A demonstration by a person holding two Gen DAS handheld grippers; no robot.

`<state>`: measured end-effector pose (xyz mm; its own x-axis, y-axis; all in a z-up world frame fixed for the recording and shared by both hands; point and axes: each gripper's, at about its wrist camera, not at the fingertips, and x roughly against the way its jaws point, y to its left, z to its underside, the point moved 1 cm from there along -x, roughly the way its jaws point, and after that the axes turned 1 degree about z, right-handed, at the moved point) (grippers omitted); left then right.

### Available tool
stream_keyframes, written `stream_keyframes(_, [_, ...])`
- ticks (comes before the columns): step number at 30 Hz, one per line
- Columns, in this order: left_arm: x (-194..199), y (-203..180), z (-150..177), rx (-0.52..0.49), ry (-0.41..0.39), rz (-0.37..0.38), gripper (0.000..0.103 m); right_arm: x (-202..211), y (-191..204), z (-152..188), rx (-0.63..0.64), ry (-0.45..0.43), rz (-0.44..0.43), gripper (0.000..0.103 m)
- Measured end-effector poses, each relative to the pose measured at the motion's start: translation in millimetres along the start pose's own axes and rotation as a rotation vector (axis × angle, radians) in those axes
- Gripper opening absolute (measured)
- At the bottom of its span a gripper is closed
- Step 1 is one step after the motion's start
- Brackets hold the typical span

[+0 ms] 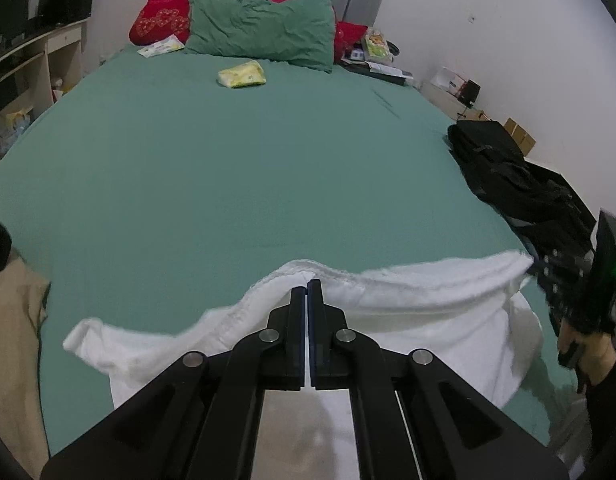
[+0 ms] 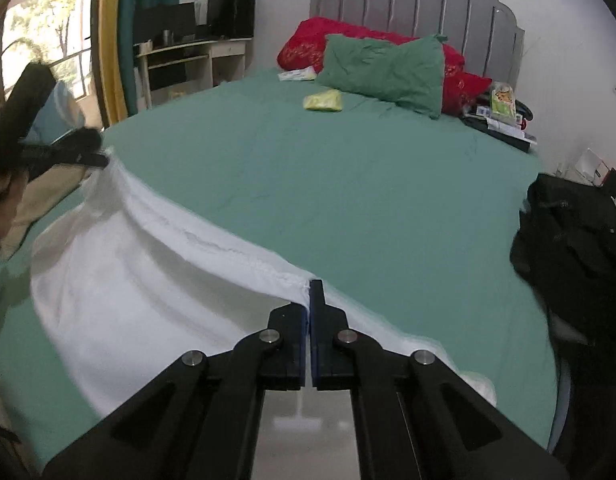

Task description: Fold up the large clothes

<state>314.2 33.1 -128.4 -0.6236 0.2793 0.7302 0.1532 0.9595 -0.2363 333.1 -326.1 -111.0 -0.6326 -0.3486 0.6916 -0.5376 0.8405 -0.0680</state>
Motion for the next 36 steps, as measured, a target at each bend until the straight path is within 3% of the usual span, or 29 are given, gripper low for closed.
stream_keyframes(5, [-45.9,20.8,-18.8,0.035,0.089,0.003,0.001,-44.5,-25.1,-20.0,-0.011,0.065,0.037,0.001])
stream_keyframes(8, [-68.4,35.9,-30.1,0.061,0.116,-0.051,0.001,-76.3,-36.6,-23.8,-0.030,0.178,0.093,0.003])
stream_keyframes(9, [-77.0,41.5,-32.6,0.077,0.149,-0.059,0.003,-87.4,-40.5,-21.7,-0.034,0.229,0.110,0.011])
stream_keyframes(10, [-83.4,45.4,-33.2,0.093,0.188,-0.052,0.006,-92.3,-43.2,-19.5,-0.039,0.244,0.125,0.031])
stream_keyframes(11, [-85.2,49.2,-33.4,0.104,0.200,-0.052,0.009,-92.7,-46.1,-16.3,-0.046,0.244,0.140,0.045])
stream_keyframes(12, [-84.5,52.2,-32.8,0.113,0.194,-0.067,0.015,-90.3,-49.9,-13.4,-0.053,0.227,0.159,0.071])
stream_keyframes(13, [-81.1,53.1,-31.2,0.108,0.181,-0.090,0.020,-87.3,-52.8,-12.6,-0.059,0.221,0.170,0.083])
stream_keyframes(15, [-70.6,48.3,-26.3,0.075,0.156,-0.120,0.020,-80.8,-60.4,-14.3,-0.081,0.220,0.179,0.085])
stream_keyframes(19, [-46.4,21.8,-13.8,0.004,0.136,-0.055,0.020,-50.7,-74.3,-25.9,-0.210,0.158,0.153,0.085])
stream_keyframes(22, [-55.8,0.2,-2.6,-0.075,0.215,-0.013,0.020,-44.3,-59.0,-25.5,-0.285,0.162,-0.094,0.085])
stream_keyframes(24, [-69.3,-2.4,6.1,-0.099,0.272,-0.010,0.020,-58.3,-34.0,-16.6,-0.286,0.259,-0.283,0.085])
stream_keyframes(25, [-77.5,-1.2,9.3,-0.102,0.298,-0.025,0.020,-65.1,-24.2,-13.2,-0.266,0.290,-0.312,0.085])
stream_keyframes(29, [-96.2,13.9,7.2,-0.089,0.296,-0.104,0.020,-105.8,-8.4,-1.3,-0.229,0.401,-0.277,0.085])
stream_keyframes(32, [-103.1,29.0,-2.3,-0.067,0.264,-0.122,0.020,-118.2,-11.0,-10.4,-0.160,0.392,-0.225,0.085])
stream_keyframes(36, [-113.0,50.0,-18.1,-0.082,0.227,-0.211,0.020,-145.6,-25.2,-30.9,-0.060,0.427,-0.125,0.085])
